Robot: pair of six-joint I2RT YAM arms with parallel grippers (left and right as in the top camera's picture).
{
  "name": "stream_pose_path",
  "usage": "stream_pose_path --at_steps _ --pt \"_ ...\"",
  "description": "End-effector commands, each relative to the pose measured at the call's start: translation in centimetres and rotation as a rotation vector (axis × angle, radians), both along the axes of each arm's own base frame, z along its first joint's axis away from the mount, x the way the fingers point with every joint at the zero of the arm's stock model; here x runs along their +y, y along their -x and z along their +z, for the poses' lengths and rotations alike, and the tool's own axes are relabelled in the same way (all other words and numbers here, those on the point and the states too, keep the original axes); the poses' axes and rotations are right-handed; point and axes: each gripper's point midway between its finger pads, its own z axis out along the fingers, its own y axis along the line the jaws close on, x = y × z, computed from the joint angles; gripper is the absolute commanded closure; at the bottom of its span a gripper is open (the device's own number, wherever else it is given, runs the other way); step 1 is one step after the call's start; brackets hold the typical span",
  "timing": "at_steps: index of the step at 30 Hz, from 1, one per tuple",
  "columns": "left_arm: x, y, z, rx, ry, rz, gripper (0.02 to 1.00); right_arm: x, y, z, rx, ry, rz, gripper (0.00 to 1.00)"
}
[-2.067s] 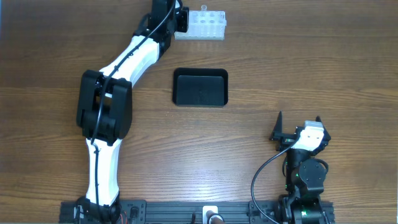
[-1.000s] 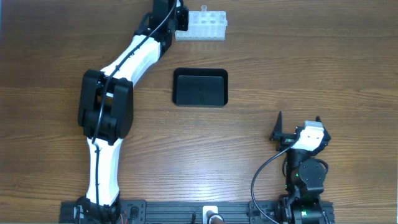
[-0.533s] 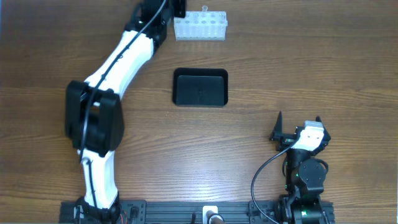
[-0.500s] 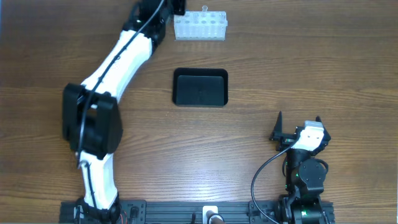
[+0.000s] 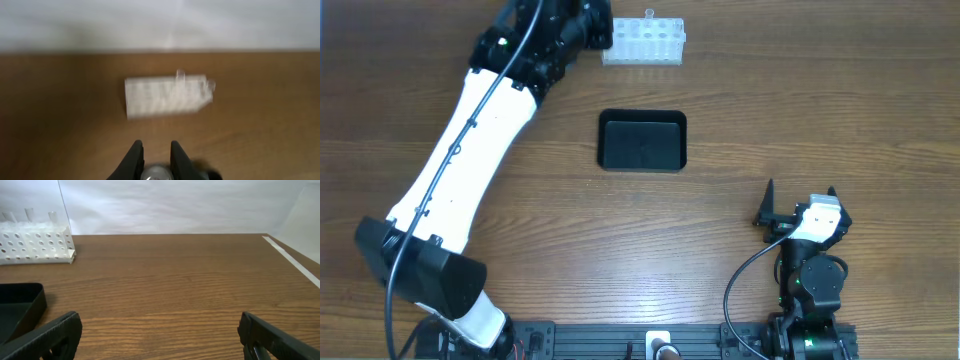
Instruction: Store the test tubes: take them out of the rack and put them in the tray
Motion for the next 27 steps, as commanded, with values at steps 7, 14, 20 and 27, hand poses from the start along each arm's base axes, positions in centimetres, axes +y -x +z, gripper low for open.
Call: stream_pose_path --at_steps 7,14,20,27 --pt "-2.9 2.6 -14.7 0.342 -0.105 -0.018 0.91 0.0 0.0 -0.2 -0.002 -0.009 0.0 0.009" --pt "-2.6 3.1 -18.7 0.421 -0.155 -0.016 0.917 0.0 0.0 -0.2 -0.002 -0.009 0.0 0.007" --pt "-2.1 4.0 -20.0 0.455 -0.175 -0.013 0.912 0.0 0.0 -0.2 -0.002 -0.009 0.0 0.009" --pt "-1.3 5.6 -21.6 0.516 -0.205 -0.011 0.908 0.0 0.0 -0.2 -0.002 -0.009 0.0 0.009"
